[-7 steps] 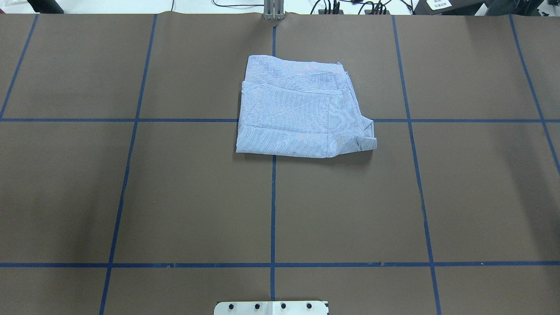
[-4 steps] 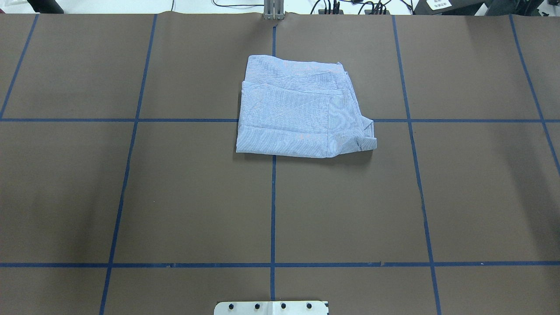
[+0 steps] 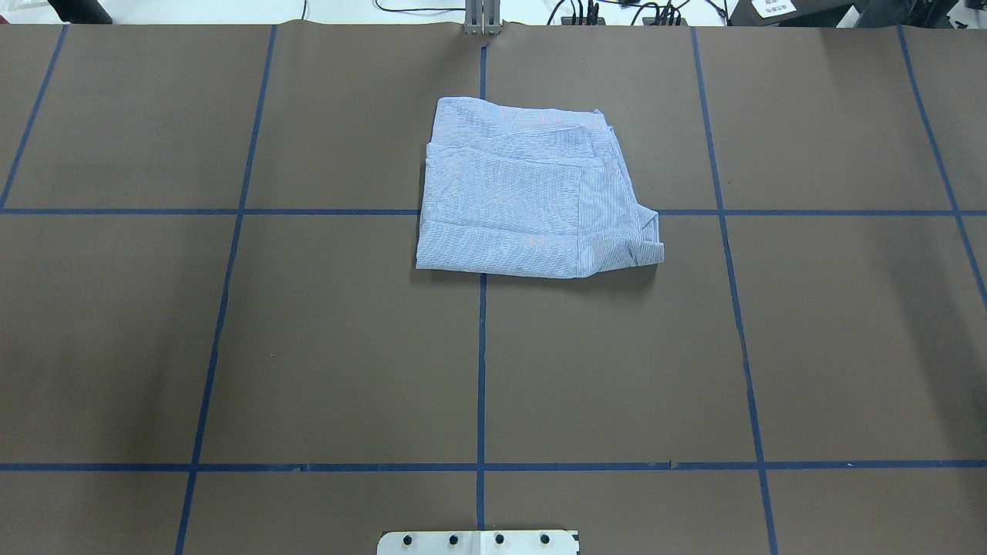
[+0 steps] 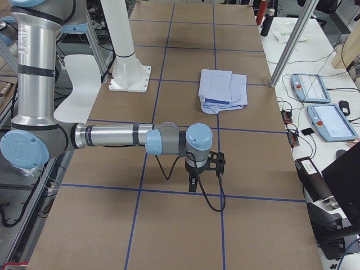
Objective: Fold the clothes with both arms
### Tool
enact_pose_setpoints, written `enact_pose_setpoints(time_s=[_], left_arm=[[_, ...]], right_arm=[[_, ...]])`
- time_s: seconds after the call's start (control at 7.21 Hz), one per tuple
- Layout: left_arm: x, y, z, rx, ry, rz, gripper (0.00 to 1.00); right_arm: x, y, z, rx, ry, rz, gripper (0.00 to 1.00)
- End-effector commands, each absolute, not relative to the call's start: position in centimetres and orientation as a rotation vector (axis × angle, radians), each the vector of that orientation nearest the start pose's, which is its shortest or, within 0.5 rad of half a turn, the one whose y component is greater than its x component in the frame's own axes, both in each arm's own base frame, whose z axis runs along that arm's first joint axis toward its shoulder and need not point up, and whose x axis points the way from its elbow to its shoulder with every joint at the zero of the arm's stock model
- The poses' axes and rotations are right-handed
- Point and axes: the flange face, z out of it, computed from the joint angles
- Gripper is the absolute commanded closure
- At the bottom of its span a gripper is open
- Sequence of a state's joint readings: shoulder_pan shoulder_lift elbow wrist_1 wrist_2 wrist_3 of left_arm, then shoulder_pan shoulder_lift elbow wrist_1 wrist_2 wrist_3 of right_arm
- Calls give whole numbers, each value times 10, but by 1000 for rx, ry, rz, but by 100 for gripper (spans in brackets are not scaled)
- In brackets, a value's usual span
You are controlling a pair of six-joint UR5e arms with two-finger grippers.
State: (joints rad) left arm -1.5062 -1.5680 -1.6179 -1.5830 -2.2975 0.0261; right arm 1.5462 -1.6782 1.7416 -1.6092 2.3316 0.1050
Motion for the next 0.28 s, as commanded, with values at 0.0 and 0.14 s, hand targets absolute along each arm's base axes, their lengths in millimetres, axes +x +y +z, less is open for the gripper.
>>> enact_pose_setpoints(time_s=[0.0,0.14], left_arm=[[-34,-498,639,40,728,109,1],[-34,-498,639,38,728,108,1]], right_arm=[[54,-449,632,-31,-761,70,0],[54,-448,635,-35,-760,71,0]])
